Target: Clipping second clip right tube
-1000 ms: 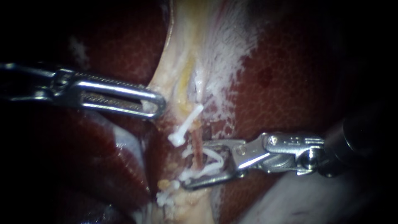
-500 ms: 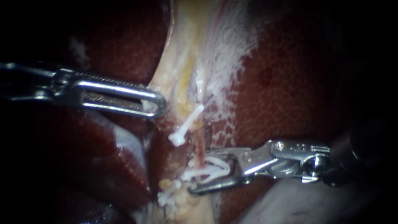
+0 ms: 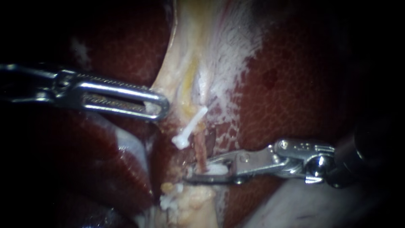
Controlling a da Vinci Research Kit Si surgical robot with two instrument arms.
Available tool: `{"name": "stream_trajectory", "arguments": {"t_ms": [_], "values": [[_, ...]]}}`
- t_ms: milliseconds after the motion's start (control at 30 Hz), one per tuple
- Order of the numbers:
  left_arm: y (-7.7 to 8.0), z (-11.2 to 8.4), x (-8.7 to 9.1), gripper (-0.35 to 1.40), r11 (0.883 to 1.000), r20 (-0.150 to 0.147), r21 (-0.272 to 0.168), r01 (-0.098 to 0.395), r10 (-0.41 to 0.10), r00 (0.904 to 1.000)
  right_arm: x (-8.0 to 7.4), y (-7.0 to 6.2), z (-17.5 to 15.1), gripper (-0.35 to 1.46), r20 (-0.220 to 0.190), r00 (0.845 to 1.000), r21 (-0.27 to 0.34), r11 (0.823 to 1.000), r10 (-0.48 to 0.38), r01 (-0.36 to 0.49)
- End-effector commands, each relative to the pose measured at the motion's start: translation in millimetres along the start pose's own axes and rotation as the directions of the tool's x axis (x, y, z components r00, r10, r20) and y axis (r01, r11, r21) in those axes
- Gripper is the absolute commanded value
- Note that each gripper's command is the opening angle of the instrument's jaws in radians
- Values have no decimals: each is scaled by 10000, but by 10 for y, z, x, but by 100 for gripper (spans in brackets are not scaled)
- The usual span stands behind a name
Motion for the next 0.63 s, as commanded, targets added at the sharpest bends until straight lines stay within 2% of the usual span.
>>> {"name": "stream_trajectory", "arguments": {"t_ms": [33, 233, 633], "values": [[1, 0, 0, -35, 10000, 13, -35, 3, -3, 10000, -4, 1, 1, -35, 6, 10000, 9, 10000, 60, -60], [2, 0, 0, -35, 10000, 11, -31, 2, -2, 10000, -14, 1, 3, -35, 31, 9999, 18, 9999, 163, -163], [2, 1, 0, -35, 10000, 13, -35, 3, -3, 10000, -16, 1, 3, -35, 34, 9999, 23, 9999, 156, -156]]}}
